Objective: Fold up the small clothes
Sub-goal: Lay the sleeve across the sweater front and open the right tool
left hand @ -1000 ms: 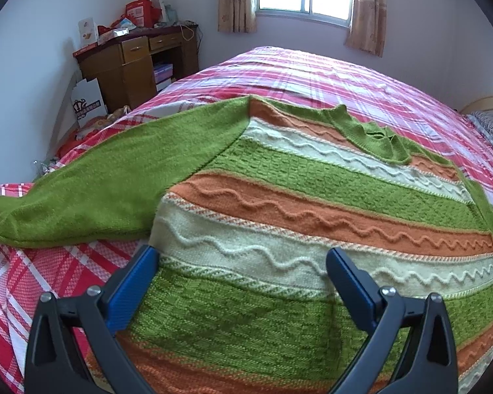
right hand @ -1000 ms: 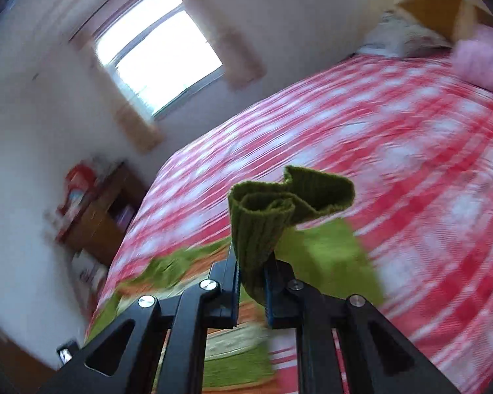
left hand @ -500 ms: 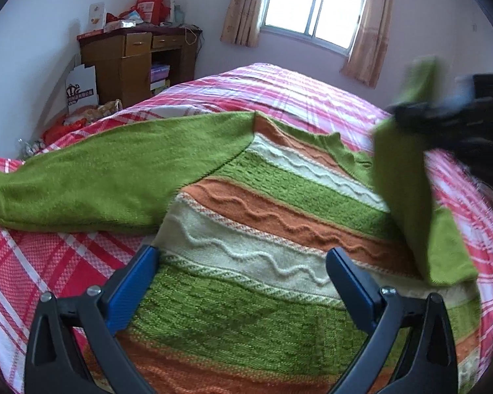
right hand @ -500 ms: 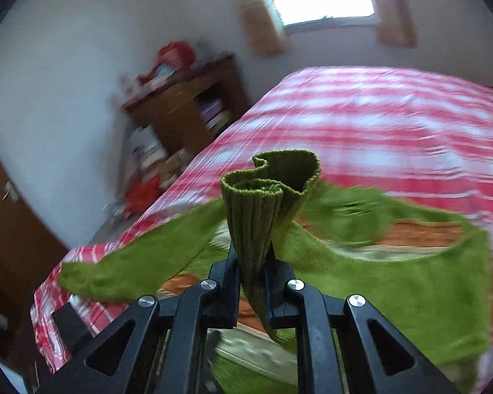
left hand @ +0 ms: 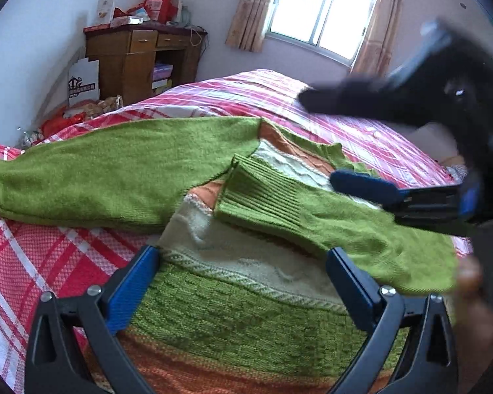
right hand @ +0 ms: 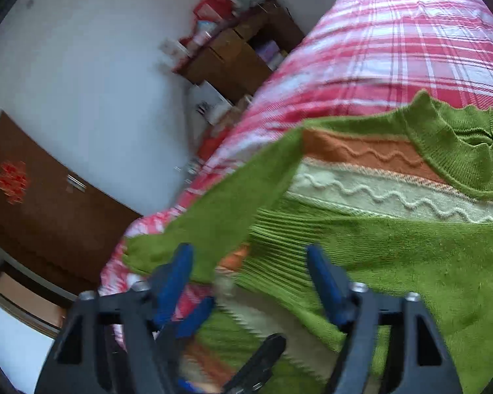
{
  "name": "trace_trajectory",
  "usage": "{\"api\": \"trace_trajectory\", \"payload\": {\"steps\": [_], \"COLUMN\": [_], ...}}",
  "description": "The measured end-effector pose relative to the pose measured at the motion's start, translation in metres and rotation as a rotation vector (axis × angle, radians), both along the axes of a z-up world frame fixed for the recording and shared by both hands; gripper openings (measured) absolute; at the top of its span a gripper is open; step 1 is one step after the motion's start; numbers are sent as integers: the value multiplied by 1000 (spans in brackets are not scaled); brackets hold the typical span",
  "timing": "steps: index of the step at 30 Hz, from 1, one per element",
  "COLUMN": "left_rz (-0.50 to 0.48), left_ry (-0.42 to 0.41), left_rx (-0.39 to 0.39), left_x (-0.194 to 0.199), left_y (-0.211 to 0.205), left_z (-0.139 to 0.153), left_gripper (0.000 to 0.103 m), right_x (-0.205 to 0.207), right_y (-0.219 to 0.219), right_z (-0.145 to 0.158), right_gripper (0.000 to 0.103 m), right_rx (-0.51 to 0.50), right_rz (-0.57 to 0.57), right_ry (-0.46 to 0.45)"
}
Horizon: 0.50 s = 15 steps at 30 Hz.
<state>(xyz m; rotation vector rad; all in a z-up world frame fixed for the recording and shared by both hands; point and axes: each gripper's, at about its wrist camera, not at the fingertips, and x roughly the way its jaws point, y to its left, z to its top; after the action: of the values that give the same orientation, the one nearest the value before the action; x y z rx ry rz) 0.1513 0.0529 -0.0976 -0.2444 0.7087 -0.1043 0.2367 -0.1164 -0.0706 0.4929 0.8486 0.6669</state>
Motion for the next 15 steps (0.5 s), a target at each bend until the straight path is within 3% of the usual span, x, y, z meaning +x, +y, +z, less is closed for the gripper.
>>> {"api": "trace_trajectory", "payload": {"steps": [3,5,6,7,8,11,15], "left_rz": [1,1,1,2,2,3,7], "left_ry": [2,3,3,4,4,4,12], "left_rx": [3,8,10,12,13,16,37], "left_x": [-1,-1,0,-1,-1,0,0], "left_y": [0,-1,-1,-2,-1,-1,-4], "left_z": [0,0,0,0,0,-1,-1], "left_gripper": [103,103,103,103,103,103,103], "right_x": [-19,-38,-46,-53,-66,-98,-124], "right_y": [-17,-31,-35,-41,-51,-85,-133], "right_z": [13,17,18,14,7,-13,-42], "right_gripper": [73,56,38,35,35,35,35], "right_rx": [52,-48,-110,-185,-269,-367,-375], "right_rz": [-43,-124,-140,-161,-209,-322,-435], "right_ry": [-63,-118,-128,-130,-128,-119,-36]}}
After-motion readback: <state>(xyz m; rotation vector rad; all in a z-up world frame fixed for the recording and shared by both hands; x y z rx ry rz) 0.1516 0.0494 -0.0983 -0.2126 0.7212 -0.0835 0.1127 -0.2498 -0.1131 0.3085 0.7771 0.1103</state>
